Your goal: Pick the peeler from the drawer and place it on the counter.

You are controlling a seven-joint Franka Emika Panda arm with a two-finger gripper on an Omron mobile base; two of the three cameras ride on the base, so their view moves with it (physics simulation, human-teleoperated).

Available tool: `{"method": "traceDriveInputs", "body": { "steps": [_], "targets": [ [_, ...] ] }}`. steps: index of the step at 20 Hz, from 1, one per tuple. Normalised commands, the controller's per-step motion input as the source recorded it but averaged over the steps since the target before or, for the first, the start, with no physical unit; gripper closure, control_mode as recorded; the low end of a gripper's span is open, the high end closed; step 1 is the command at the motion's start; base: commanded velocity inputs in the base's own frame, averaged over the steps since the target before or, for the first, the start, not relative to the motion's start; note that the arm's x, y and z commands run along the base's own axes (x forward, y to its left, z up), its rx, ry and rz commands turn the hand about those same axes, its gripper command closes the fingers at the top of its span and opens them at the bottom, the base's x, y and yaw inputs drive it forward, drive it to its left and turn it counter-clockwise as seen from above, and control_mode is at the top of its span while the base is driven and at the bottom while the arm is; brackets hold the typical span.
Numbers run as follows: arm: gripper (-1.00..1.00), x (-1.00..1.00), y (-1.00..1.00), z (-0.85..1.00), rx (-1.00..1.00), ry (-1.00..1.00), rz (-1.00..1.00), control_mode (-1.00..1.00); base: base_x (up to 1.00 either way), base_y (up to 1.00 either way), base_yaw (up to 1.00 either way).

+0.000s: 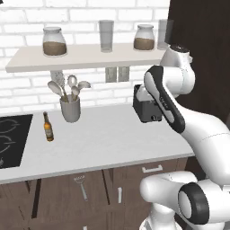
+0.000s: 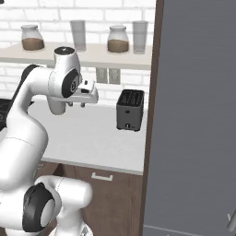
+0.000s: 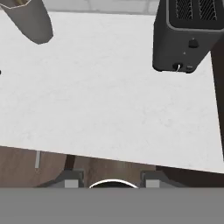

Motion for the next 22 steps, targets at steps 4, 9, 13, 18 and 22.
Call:
{"method": "traceDriveInputs", "body": {
  "steps": [4,9,13,18,22],
  "targets": [
    [-1.00,0.00,0.00,0.00,0.00,-0.05,0.00,-1.00,0.00,0.00,0.00],
    [-1.00,-0.08,0.07,0.00,0.00,0.00,0.03,-1.00,0.00,0.00,0.00],
    [-1.00,-0.59,0.67,-0.01,-0.04,0.00,0.29,-1.00,0.00,0.00,0.00],
    [-1.00,-0.50,1.00,-0.07,-0.16,-0.01,0.42,-1.00,0.00,0.00,0.00],
    [-1.00,-0.63,1.00,-0.14,-0.26,0.00,0.43,-1.00,0.00,0.00,0.00]
  ]
}}
